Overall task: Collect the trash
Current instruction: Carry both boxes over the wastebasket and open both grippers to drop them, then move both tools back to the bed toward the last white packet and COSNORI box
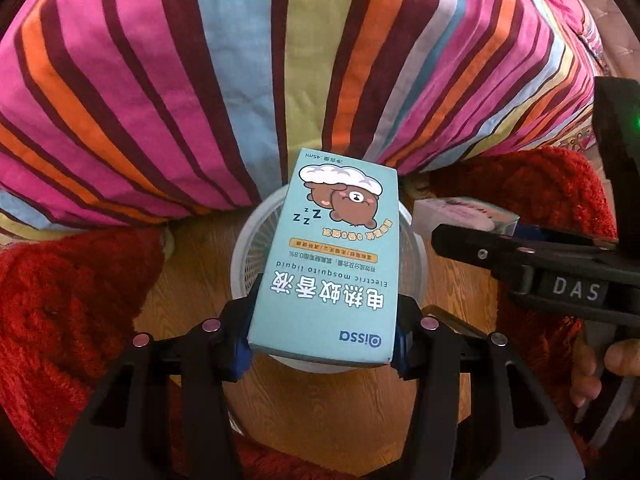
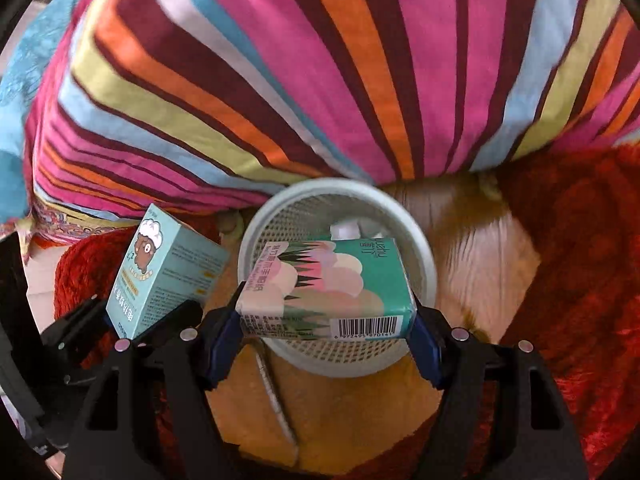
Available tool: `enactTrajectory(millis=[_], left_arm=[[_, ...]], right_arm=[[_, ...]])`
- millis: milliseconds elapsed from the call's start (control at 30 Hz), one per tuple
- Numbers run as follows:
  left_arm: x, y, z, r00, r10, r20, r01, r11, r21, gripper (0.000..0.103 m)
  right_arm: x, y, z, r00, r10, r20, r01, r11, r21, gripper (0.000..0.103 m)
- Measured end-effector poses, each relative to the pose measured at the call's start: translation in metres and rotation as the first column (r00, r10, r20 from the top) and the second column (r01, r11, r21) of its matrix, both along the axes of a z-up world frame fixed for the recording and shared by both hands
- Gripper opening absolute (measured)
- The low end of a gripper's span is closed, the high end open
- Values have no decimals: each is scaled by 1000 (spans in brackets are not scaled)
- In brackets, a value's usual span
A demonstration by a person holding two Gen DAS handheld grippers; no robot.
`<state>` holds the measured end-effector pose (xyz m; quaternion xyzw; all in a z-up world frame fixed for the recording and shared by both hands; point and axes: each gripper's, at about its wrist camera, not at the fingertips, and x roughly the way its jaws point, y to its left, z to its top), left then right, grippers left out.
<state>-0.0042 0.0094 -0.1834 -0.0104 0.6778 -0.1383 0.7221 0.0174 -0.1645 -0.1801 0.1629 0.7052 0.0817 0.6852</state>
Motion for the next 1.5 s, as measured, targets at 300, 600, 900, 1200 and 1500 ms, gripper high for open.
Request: enactTrajectory(millis=[300,600,900,1200,1500], left_arm=[[0,-6,-25,995,-4,-101,5,1000,19,51],[2,-8,-35,988,0,-152,13,996,86,70],[3,-2,-36,990,12,-141,2,995,100,70],[6,3,-11,999,44,-30,-40,992,121,70],[5,5,32,986,59,153,-82,986,144,70]], right_arm=[[0,1,-30,993,-31,-110,35,999,38,68],[2,12,-47,986,8,-164,1,998,59,90],[2,3,-40,988,-27,-150,34,998,46,90],[3,4,-4,1000,-1,4,1,1000,28,90],[5,5,53,961,54,272,-43,998,-48,90]])
